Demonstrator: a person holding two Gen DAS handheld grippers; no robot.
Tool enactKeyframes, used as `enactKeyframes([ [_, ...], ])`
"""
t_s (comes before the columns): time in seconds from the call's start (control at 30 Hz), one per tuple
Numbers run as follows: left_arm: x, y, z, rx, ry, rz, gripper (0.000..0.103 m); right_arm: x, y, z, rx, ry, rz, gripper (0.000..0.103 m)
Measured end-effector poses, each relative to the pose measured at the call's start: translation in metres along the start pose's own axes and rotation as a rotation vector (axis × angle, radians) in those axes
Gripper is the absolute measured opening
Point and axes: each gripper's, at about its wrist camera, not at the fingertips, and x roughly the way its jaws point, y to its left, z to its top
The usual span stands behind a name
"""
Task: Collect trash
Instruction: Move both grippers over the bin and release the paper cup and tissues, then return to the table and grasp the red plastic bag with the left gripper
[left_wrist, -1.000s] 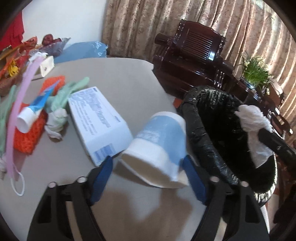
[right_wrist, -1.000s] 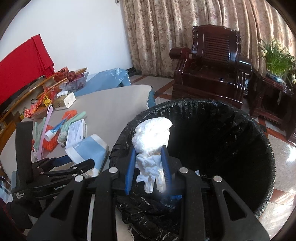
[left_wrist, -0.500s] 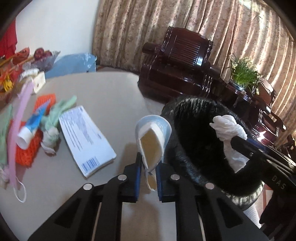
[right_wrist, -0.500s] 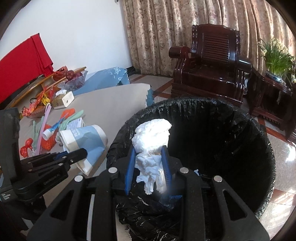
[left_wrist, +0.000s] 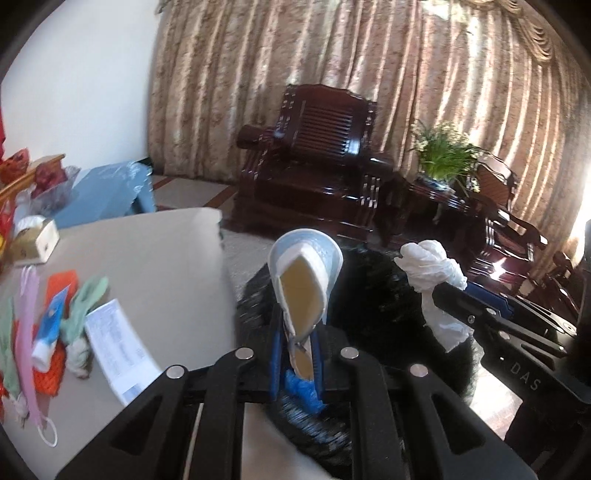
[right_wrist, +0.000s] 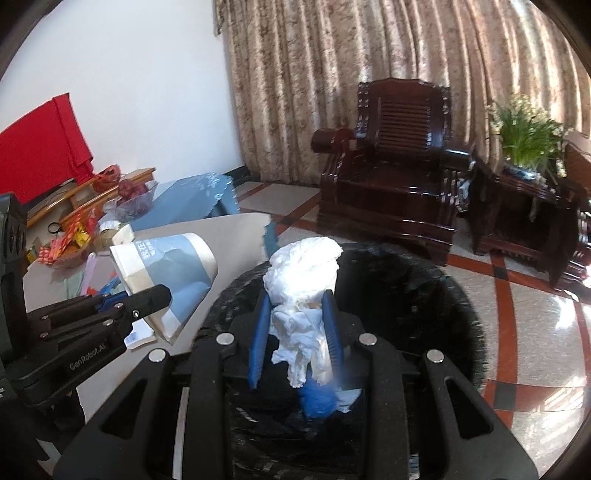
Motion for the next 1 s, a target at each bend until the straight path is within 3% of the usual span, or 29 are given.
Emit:
enactKeyframes([
  [0.53,0.052,-0.048,0.013,0.085,0.042,-0.063,0.015,0.019,-0.057,-0.022,0.063,0.052,-0.117,0.032],
  [0.57,0.053,-0.049,0.012,0.084,0.049,-0.067,0.020,0.019,-0.060,-0.024,0.065,0.052,-0.126,0.037],
  [0.6,0.054,-0.048,0.012,0.077,0.054,-0.063,0.026,0.019,-0.062,-0.024,0.067,0.054,-0.135,0.049],
  [0.67,0.053,-0.046,0.012,0.057,0.057,-0.075,0.047,0.017,-0.062,-0.027,0.068,0.055,-0.145,0.054],
  [0.73,0.051,-0.042,0.012,0.045,0.057,-0.082,0.051,0.015,-0.063,-0.029,0.070,0.055,-0.159,0.063],
  [0.8,0.049,-0.038,0.012,0.035,0.058,-0.072,0.062,0.011,-0.062,-0.028,0.077,0.045,-0.178,0.087],
  [0.9,0.037,-0.027,0.013,0.012,0.032,-0.044,0.080,0.005,-0.060,-0.025,0.087,0.025,-0.172,0.097],
  [1.0,0.021,-0.012,0.012,-0.007,0.014,-0.004,0.089,0.002,-0.055,-0.021,0.089,0.019,-0.158,0.098],
])
